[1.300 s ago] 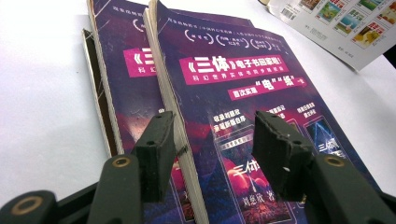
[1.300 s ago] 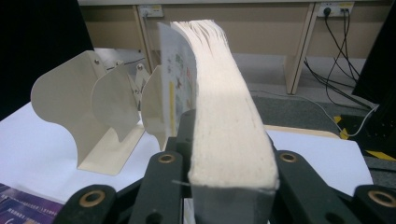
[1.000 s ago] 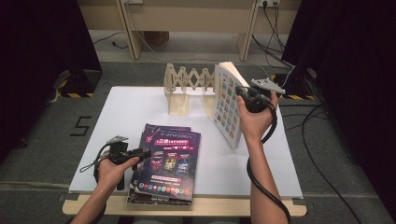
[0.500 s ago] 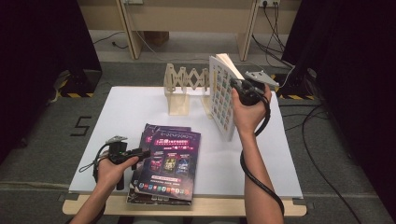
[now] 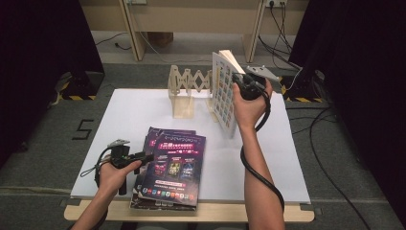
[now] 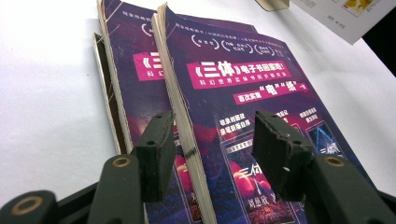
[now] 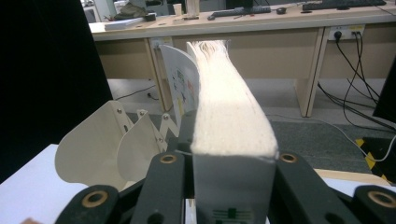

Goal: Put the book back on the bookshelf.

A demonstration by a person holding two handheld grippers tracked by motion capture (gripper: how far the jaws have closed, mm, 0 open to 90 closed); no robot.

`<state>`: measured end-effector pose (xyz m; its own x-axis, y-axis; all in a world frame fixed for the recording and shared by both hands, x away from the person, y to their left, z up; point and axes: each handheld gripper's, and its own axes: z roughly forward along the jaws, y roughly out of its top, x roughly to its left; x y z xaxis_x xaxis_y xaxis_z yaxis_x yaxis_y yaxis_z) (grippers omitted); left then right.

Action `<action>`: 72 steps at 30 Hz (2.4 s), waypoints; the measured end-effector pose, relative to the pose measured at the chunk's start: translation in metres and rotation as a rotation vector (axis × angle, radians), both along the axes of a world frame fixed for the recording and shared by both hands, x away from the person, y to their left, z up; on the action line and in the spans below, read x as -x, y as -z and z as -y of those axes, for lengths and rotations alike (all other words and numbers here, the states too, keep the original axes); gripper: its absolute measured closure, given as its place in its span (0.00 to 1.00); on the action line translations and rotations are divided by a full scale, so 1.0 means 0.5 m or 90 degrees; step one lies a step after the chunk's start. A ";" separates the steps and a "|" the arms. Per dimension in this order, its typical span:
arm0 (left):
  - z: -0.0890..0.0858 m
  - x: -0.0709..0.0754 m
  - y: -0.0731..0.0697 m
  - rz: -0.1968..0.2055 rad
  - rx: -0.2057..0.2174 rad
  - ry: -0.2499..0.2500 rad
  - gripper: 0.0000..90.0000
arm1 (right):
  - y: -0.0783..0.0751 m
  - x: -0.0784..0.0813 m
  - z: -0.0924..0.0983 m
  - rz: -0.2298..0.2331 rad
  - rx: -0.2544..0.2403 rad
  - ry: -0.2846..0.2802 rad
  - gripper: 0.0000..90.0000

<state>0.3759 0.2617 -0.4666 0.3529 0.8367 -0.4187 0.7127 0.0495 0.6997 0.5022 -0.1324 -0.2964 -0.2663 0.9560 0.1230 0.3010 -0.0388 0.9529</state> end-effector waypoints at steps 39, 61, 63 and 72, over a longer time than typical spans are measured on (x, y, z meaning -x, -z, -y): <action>0.002 0.000 0.005 -0.003 0.000 0.003 0.53 | 0.052 -0.028 0.024 -0.040 0.019 0.026 0.80; 0.002 -0.002 0.005 -0.003 -0.002 0.003 0.53 | 0.026 -0.061 0.033 -0.111 0.021 0.004 0.76; 0.001 -0.002 0.005 -0.003 -0.002 0.002 0.53 | 0.025 -0.064 0.033 -0.113 0.024 0.006 0.78; -0.001 -0.002 0.004 -0.003 -0.004 0.002 0.53 | 0.022 -0.063 0.026 -0.113 0.028 0.014 0.83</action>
<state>0.3771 0.2623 -0.4689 0.3533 0.8386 -0.4147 0.7162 0.0427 0.6966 0.5335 -0.1453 -0.3076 -0.2233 0.9668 0.1240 0.4648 -0.0062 0.8854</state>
